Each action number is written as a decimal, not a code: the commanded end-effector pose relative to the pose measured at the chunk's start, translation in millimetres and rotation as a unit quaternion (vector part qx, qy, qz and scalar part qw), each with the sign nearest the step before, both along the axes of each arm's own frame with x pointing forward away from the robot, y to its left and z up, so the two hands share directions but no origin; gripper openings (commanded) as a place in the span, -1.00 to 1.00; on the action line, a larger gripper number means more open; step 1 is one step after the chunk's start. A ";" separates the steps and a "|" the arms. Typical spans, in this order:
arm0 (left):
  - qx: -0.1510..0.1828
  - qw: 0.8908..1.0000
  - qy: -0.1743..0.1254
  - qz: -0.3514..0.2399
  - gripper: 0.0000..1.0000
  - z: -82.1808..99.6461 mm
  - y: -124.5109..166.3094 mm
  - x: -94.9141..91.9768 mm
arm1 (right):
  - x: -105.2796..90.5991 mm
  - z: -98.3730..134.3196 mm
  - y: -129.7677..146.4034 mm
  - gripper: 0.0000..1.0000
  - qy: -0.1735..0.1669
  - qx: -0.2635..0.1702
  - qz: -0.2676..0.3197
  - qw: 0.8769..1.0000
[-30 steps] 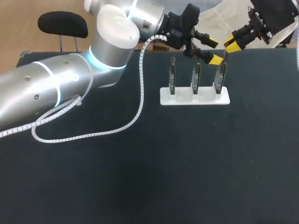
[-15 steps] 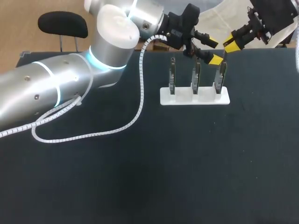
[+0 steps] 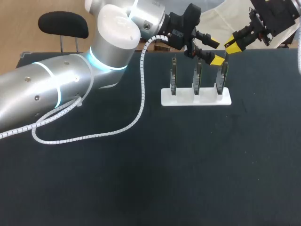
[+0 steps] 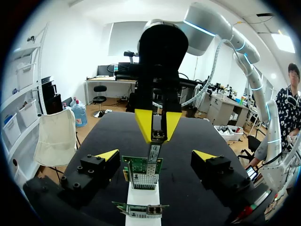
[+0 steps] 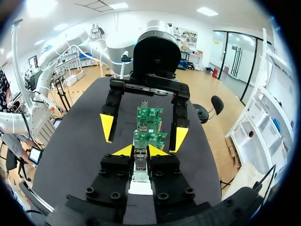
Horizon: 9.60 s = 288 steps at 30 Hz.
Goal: Pick up the optical module with the left hand, and insert it into the network port with the right hand.
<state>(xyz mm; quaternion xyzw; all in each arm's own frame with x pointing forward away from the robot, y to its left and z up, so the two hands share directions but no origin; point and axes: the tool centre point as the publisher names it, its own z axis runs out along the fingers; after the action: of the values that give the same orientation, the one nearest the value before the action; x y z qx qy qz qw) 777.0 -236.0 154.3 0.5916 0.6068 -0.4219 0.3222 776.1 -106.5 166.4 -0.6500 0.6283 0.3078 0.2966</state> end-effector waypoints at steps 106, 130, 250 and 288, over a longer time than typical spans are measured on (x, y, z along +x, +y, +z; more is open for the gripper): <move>0.002 1.000 0.001 -0.002 1.00 0.3 -0.9 2.3 | 0.3 18.8 -3.8 -1.00 0.036 0.068 -0.015 0.997; 0.002 1.000 0.001 -0.002 1.00 0.3 -0.9 2.3 | -1.6 6.0 1.3 -1.00 0.050 0.061 -0.012 0.997; 0.002 1.000 0.001 -0.002 1.00 0.3 -0.9 2.3 | -2.1 -26.7 3.5 -1.00 0.086 0.039 -0.018 0.995; 0.002 1.000 0.001 -0.002 1.00 0.3 -0.9 2.3 | -2.3 -16.0 3.4 -1.00 0.076 0.057 -0.024 0.995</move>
<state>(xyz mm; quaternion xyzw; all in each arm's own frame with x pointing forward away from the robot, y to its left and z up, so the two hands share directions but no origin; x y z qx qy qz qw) 777.1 -236.0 154.3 0.5917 0.6068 -0.4219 0.3221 775.2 -101.8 147.0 -0.5911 0.6465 0.3865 0.2886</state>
